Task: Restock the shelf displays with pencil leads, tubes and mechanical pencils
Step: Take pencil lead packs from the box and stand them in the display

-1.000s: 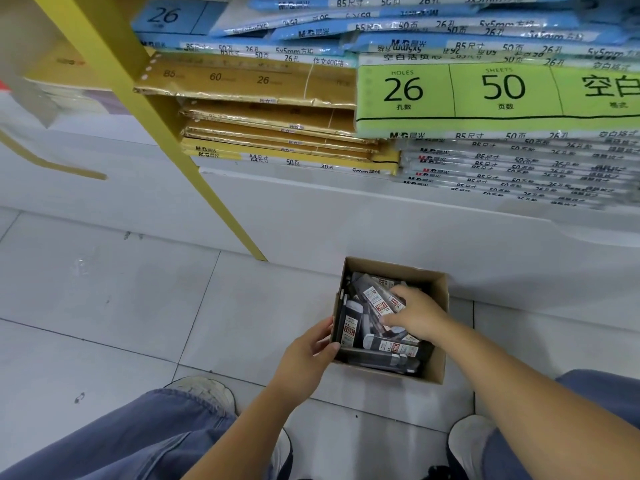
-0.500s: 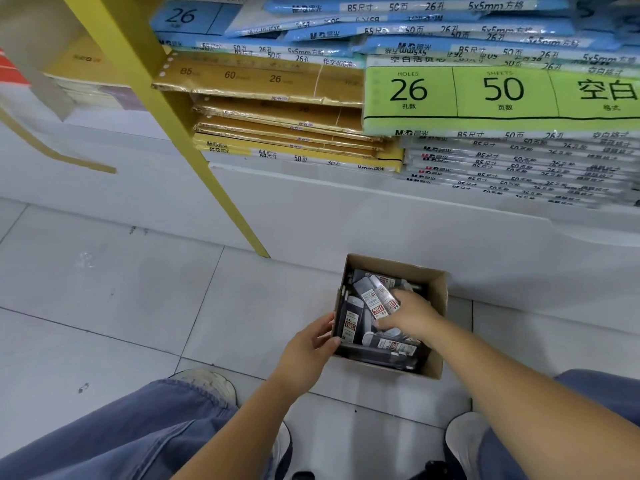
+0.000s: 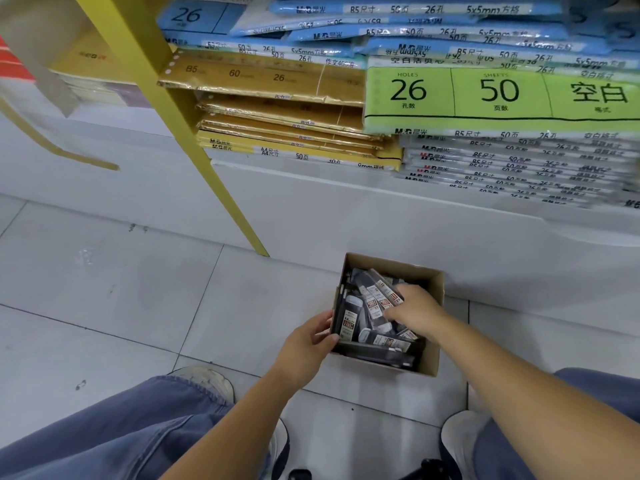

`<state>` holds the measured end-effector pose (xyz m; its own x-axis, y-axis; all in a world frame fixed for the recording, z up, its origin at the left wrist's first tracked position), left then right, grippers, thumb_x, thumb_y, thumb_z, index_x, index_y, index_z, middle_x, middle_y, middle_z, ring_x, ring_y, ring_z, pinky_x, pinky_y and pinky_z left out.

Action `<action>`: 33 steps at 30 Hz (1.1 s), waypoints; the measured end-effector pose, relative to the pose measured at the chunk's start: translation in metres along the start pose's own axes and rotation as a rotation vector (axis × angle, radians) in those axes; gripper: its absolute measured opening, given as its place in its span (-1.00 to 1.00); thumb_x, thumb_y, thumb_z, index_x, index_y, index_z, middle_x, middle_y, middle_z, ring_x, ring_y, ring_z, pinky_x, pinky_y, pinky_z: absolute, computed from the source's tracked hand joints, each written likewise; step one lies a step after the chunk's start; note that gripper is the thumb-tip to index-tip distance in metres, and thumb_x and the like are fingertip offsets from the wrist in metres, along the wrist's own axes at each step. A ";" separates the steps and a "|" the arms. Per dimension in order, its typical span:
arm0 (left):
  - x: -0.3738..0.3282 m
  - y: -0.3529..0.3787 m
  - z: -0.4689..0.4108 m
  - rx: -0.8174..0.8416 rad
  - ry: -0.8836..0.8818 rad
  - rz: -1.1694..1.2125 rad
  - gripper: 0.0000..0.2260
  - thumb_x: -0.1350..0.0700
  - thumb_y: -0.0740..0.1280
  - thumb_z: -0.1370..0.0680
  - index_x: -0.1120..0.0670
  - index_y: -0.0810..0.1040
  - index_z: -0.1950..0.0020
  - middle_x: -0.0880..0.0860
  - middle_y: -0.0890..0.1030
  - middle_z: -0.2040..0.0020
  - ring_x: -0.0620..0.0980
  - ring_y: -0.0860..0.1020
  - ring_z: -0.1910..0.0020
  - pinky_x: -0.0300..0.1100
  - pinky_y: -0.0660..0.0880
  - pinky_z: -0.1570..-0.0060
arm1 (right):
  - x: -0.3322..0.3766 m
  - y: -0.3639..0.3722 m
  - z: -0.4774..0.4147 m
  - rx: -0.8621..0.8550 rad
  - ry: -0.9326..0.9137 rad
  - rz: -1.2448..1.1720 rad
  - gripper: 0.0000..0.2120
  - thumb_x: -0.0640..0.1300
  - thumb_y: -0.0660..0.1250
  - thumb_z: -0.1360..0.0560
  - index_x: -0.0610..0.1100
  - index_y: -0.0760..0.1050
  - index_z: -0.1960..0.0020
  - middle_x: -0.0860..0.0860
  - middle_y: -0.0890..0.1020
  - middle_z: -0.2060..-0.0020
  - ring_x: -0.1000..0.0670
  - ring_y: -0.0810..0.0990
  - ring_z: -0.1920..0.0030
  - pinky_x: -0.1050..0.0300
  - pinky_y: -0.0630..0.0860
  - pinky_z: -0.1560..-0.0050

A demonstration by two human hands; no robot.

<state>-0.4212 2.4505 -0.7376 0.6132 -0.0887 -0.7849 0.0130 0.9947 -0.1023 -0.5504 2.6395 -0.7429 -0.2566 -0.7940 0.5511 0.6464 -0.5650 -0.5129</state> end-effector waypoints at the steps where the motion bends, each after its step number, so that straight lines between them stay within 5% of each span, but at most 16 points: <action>1: -0.002 0.000 0.000 -0.005 -0.006 -0.029 -0.59 0.27 0.27 -0.63 0.01 0.44 -0.47 0.01 0.57 -0.34 -0.03 0.54 -0.30 -0.32 0.52 -0.12 | 0.005 -0.007 0.003 -0.012 -0.037 0.016 -0.80 -0.25 0.45 -0.38 -0.04 0.51 0.09 0.02 0.63 0.20 0.03 0.59 0.22 0.16 0.50 0.22; 4: -0.016 -0.004 -0.002 -0.194 0.055 -0.303 -0.57 0.14 0.38 -0.59 -0.02 0.43 -0.46 -0.05 0.48 -0.35 -0.06 0.44 -0.36 -0.18 0.39 -0.36 | 0.023 -0.031 0.020 -0.023 -0.125 0.006 -0.76 -0.29 0.45 -0.35 -0.03 0.54 0.07 0.00 0.67 0.15 0.00 0.62 0.16 0.14 0.53 0.10; 6: -0.039 -0.003 0.000 -0.246 0.161 -0.320 -0.51 0.05 0.43 -0.56 -0.05 0.40 -0.47 -0.11 0.45 -0.30 -0.11 0.46 -0.28 -0.21 0.44 -0.27 | 0.035 -0.045 0.036 0.004 -0.151 -0.044 -0.79 -0.35 0.41 -0.37 -0.07 0.56 0.10 -0.06 0.68 0.16 0.01 0.61 0.22 0.22 0.52 0.19; 9: -0.083 0.001 0.006 -0.071 0.218 -0.028 -0.48 0.01 0.46 -0.53 -0.15 0.36 -0.45 -0.16 0.53 -0.26 -0.16 0.59 -0.11 -0.36 0.56 0.06 | 0.056 -0.063 0.064 0.072 -0.194 -0.113 -0.77 -0.36 0.40 -0.40 -0.15 0.58 -0.02 -0.09 0.70 0.09 -0.03 0.65 0.15 0.17 0.56 0.11; 12: -0.118 0.001 0.019 0.044 0.250 0.164 -0.67 0.14 0.45 -0.55 -0.10 0.53 -0.28 0.01 0.71 -0.06 -0.01 0.70 0.03 -0.07 0.67 0.05 | 0.077 -0.074 0.094 0.132 -0.245 -0.150 -0.72 -0.33 0.42 -0.42 -0.11 0.57 -0.10 -0.05 0.71 0.04 0.03 0.67 0.10 0.26 0.56 0.12; 16: -0.147 -0.007 0.044 -0.002 0.326 0.292 -0.82 0.29 0.42 -0.54 0.12 0.58 -0.10 0.07 0.72 0.17 0.01 0.72 0.13 -0.22 0.63 0.18 | 0.093 -0.088 0.127 0.145 -0.281 -0.280 -0.71 -0.30 0.43 -0.45 -0.17 0.55 -0.16 -0.08 0.71 0.01 -0.11 0.68 -0.03 0.03 0.59 -0.07; 20: -0.173 -0.016 0.072 -0.108 0.382 0.316 -0.82 0.26 0.46 -0.51 0.19 0.57 -0.08 0.18 0.68 0.14 0.01 0.72 0.16 -0.20 0.64 0.15 | 0.110 -0.098 0.159 0.160 -0.354 -0.363 -0.69 -0.33 0.44 -0.44 -0.15 0.53 -0.15 -0.07 0.73 0.10 -0.07 0.71 0.10 0.15 0.60 0.21; 26: -0.224 -0.036 0.124 -0.005 0.419 0.147 -0.75 0.18 0.51 -0.49 0.10 0.55 -0.12 0.04 0.75 0.06 0.04 0.73 0.08 -0.16 0.66 0.17 | 0.147 -0.123 0.201 0.134 -0.485 -0.190 -0.67 -0.29 0.43 -0.46 -0.06 0.50 -0.17 -0.03 0.72 0.07 -0.09 0.71 0.06 -0.01 0.63 -0.03; 30: -0.268 -0.059 0.157 0.081 0.510 -0.052 -0.59 -0.02 0.51 -0.48 -0.30 0.51 -0.26 -0.15 0.71 0.04 -0.06 0.71 0.05 -0.12 0.65 0.22 | 0.182 -0.144 0.225 0.173 -0.566 -0.004 -0.70 -0.20 0.43 -0.48 0.03 0.49 -0.15 0.06 0.71 0.07 -0.02 0.71 0.06 0.08 0.62 0.06; 33: -0.291 -0.061 0.168 0.070 0.603 -0.182 -0.74 -0.06 0.45 -0.53 -0.28 0.58 -0.20 -0.15 0.70 0.03 -0.09 0.70 0.03 -0.14 0.65 0.24 | 0.208 -0.153 0.234 0.184 -0.614 0.095 -0.72 -0.16 0.43 -0.47 0.05 0.49 -0.12 0.07 0.70 0.08 -0.01 0.71 0.09 0.12 0.63 0.11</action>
<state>-0.4682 2.4241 -0.4002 0.0442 -0.2506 -0.9671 0.1397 0.9601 -0.2424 -0.5347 2.6131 -0.3959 0.2297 -0.5349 0.8131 0.7725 -0.4080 -0.4866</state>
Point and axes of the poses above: each hand's wrist, its own z-axis away from the middle knuckle, its own y-axis out of the palm, x = y × z, the point moved 2 cm from there along -z, towards the middle knuckle
